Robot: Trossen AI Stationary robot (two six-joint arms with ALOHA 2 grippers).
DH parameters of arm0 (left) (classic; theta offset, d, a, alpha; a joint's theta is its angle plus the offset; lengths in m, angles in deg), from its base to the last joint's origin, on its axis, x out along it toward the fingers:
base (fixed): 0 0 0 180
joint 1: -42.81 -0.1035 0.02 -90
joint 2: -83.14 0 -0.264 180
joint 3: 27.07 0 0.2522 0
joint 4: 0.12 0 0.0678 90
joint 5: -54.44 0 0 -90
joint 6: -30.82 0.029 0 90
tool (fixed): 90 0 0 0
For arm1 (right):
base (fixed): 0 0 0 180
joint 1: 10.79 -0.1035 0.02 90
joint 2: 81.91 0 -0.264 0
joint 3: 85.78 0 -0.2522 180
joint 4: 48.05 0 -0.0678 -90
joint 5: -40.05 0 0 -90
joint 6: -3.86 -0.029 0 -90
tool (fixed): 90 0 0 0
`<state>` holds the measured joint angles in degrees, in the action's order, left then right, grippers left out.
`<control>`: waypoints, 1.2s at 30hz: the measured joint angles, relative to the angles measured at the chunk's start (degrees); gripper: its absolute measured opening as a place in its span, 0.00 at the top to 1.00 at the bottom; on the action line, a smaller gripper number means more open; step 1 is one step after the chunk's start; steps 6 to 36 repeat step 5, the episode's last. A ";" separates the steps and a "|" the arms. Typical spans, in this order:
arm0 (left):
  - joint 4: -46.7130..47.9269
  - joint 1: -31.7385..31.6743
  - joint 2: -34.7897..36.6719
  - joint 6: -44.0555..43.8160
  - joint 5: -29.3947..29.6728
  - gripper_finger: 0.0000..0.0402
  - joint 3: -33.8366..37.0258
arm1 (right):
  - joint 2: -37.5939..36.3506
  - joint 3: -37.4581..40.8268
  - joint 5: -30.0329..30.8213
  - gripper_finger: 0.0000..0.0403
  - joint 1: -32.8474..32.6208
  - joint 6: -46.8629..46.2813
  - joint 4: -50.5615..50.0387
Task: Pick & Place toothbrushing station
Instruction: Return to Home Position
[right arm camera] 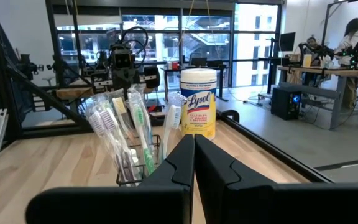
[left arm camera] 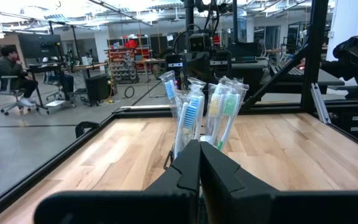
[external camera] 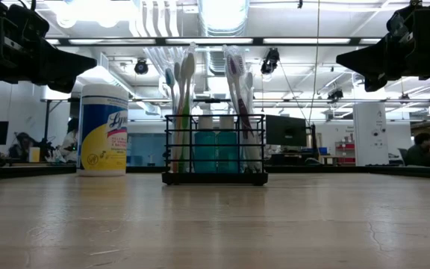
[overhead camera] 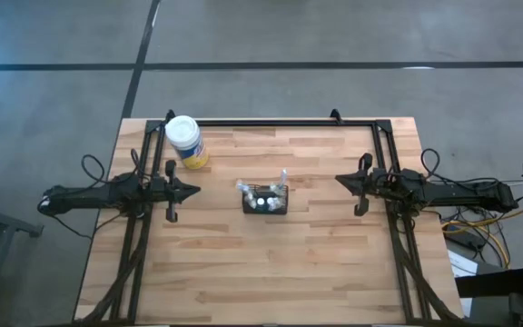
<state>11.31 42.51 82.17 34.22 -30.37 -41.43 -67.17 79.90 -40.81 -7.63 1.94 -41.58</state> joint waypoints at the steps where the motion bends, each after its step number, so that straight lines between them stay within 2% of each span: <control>1: 0.01 -0.02 0.00 -0.02 -0.01 0.98 0.00 | 0.00 0.00 0.01 0.98 0.00 -0.01 -0.02; 36: 0.01 -0.02 0.00 -0.01 -0.02 0.98 0.00 | 0.00 0.02 -0.01 0.98 -0.01 0.00 -0.02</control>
